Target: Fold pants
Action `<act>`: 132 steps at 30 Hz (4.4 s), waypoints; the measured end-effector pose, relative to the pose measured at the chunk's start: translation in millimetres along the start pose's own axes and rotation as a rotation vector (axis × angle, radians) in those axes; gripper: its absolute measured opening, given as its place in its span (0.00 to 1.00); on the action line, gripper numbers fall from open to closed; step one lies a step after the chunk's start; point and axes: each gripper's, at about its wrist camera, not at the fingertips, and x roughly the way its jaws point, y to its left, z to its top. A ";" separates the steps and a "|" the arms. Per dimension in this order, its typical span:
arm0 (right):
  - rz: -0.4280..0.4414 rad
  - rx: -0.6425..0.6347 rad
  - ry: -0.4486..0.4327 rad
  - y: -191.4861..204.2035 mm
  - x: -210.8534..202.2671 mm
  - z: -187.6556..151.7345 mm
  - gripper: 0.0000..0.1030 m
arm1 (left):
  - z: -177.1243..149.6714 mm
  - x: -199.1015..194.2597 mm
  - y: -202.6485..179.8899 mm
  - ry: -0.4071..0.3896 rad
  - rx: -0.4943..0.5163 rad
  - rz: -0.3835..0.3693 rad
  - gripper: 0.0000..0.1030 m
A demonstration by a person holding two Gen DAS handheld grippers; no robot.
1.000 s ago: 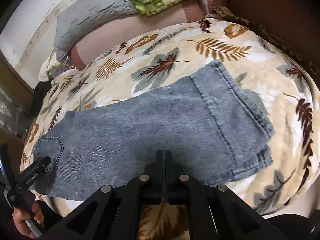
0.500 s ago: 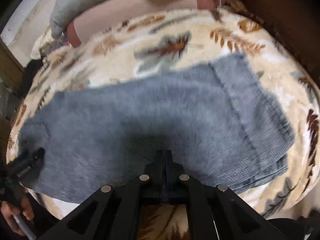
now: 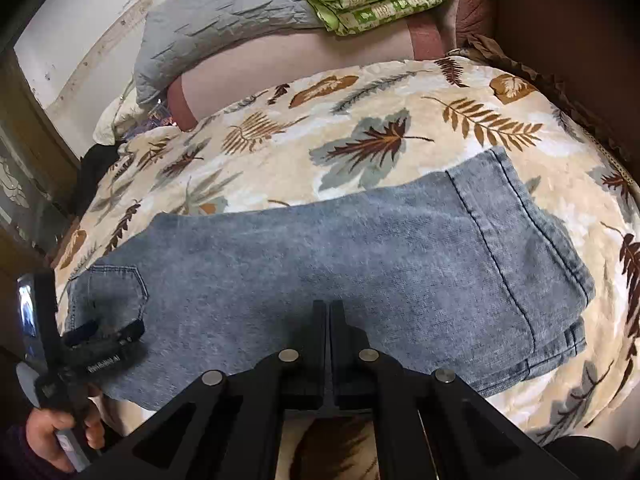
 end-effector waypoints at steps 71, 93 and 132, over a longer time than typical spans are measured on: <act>0.269 0.723 -0.042 -204.9 -26.2 -42.5 0.63 | 16.4 -20.9 -136.6 0.087 0.280 -0.124 1.00; 0.389 0.838 -0.140 -212.9 -22.4 -53.7 0.65 | 17.5 -24.8 -145.8 0.063 0.239 -0.179 1.00; 0.213 0.272 -0.142 -48.8 -40.5 26.8 0.18 | 8.2 -30.3 -53.3 0.041 -0.018 -0.262 0.81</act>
